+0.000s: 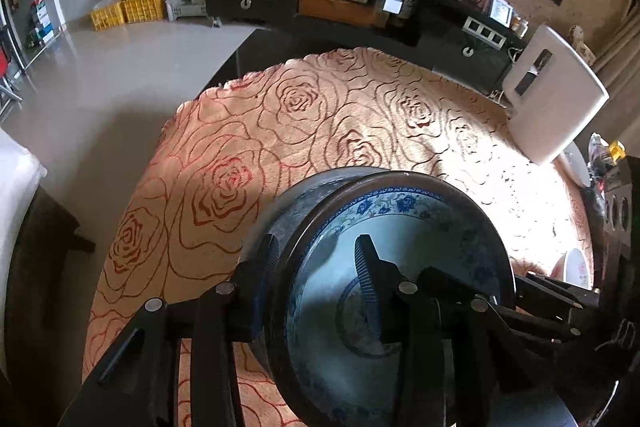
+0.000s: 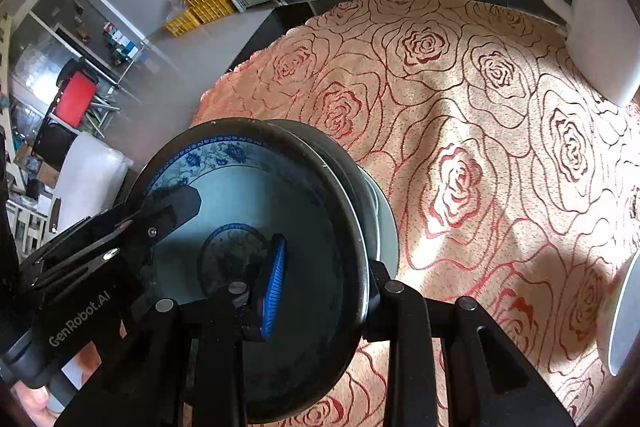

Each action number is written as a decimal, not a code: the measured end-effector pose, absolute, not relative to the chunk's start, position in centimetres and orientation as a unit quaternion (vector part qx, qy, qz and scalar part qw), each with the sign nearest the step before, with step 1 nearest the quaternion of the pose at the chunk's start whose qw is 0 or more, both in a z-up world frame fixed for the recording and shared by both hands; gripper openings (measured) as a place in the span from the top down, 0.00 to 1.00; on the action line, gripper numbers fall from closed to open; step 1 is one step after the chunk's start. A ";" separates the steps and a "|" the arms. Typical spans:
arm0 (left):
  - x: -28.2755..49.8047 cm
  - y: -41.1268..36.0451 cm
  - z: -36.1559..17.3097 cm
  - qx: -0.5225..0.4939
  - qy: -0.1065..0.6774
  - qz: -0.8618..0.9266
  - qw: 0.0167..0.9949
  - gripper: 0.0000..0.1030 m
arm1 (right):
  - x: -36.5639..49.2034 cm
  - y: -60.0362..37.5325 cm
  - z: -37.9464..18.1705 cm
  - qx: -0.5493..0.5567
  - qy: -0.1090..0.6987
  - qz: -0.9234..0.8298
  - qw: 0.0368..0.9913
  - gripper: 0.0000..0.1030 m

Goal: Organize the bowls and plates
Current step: 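Lower the blue-and-white bowl into the steel bowl with the left tool, then open the left tool off the blue-and-white bowl and withdraw, then move the left tool to the white bowl and grip its rim, then lift the white bowl with the left tool and carry it toward the stack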

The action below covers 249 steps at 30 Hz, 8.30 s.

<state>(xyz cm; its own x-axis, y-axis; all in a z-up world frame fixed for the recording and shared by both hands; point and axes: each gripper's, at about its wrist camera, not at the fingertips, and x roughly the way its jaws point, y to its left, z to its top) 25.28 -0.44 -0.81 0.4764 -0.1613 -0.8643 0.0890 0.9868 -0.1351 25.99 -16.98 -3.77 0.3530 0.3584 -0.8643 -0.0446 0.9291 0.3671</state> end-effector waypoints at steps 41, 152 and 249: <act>26.6 0.4 -4.3 -0.081 0.561 -0.080 0.820 0.61 | 25.2 -15.2 -2.7 0.097 0.544 0.092 0.829 0.00; 20.8 -29.2 -4.5 0.070 0.550 -0.280 0.783 0.74 | 12.0 -45.6 -5.8 0.252 0.521 -0.171 0.797 0.00; 20.5 -34.5 -8.1 0.088 0.542 -0.343 0.762 0.75 | 13.1 -46.0 -9.3 0.276 0.512 -0.125 0.804 0.00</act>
<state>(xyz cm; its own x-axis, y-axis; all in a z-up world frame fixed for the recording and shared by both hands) 20.47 -34.50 -8.15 0.1773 -0.4281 -0.8862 0.6179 0.7493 -0.2383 13.06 -46.05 -9.32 0.4449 0.0814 -0.8919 0.4827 0.8170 0.3154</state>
